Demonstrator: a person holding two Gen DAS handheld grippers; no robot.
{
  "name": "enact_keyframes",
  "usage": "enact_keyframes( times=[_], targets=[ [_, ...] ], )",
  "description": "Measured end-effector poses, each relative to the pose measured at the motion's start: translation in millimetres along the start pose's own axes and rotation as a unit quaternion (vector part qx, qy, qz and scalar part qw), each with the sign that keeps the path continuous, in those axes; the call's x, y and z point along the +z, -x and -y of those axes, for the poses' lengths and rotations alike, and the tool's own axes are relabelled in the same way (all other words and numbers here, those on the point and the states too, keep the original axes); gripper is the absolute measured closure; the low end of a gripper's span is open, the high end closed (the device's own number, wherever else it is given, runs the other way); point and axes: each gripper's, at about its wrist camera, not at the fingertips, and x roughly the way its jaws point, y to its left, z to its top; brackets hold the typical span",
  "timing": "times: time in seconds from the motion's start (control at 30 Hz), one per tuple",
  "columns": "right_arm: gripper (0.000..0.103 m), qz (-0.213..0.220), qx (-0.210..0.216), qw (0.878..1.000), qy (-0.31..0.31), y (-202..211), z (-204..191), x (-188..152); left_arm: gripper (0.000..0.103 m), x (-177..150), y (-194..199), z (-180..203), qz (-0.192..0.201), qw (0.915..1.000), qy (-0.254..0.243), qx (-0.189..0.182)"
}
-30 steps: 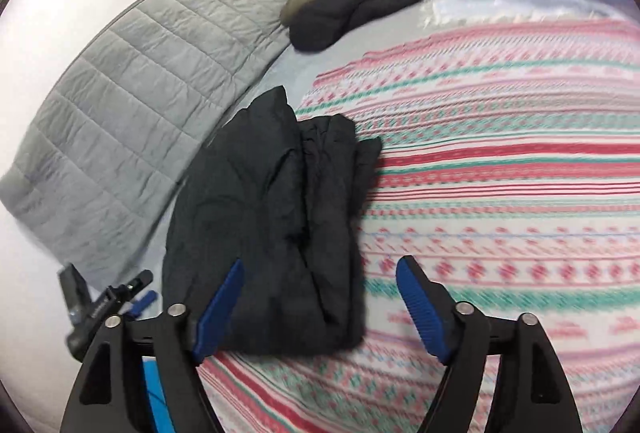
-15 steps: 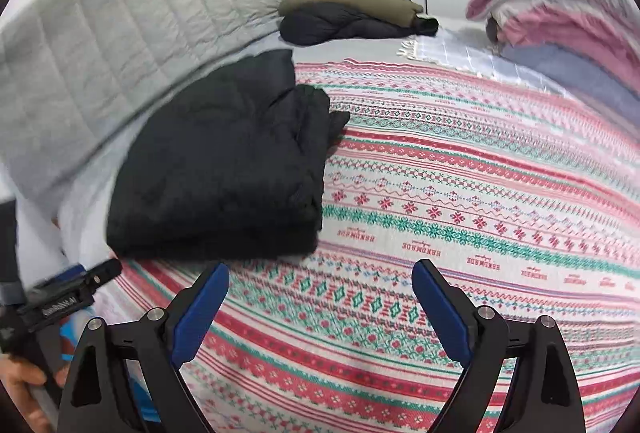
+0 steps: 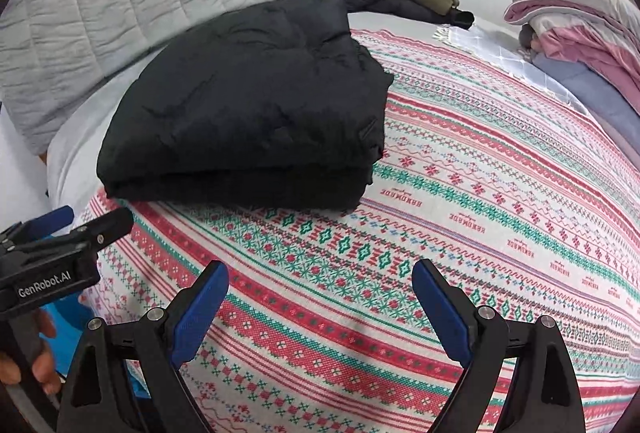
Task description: Fold large clothes
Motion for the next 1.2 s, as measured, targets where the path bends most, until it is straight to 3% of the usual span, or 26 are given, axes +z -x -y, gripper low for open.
enact_keyframes(
  times=[1.2],
  targets=[
    [0.009,0.012,0.004,1.0,-0.014,-6.5,-3.0,7.2,0.001,-1.1,-2.5,-6.6,-0.002,0.9999,-0.007,0.01]
  ],
)
